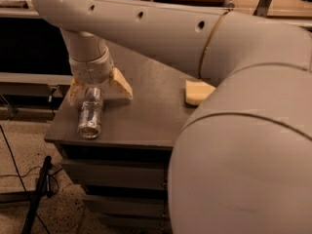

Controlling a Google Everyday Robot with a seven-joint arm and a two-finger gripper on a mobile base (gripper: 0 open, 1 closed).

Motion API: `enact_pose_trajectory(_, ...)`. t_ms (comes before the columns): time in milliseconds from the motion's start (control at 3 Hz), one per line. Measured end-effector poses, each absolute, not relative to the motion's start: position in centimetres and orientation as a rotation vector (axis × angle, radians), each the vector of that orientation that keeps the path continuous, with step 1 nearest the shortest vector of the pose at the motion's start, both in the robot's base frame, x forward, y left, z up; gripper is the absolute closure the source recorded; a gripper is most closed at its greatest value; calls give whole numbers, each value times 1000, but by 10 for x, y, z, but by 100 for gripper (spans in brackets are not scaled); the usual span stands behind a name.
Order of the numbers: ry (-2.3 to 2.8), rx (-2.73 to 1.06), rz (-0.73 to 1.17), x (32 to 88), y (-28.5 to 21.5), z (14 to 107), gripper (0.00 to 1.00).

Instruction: Place redbull can upright

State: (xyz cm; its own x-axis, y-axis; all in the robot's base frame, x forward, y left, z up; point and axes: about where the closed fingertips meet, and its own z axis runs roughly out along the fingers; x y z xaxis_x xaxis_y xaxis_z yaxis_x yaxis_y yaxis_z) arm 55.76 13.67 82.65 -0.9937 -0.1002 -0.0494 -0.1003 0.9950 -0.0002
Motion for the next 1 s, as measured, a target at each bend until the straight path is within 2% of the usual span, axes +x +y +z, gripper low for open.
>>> enact_pose_trajectory(333, 3095, -171, 3, 560, 138, 824, 46)
enact_pose_trajectory(1000, 3096, -172, 4, 560, 138, 831, 93)
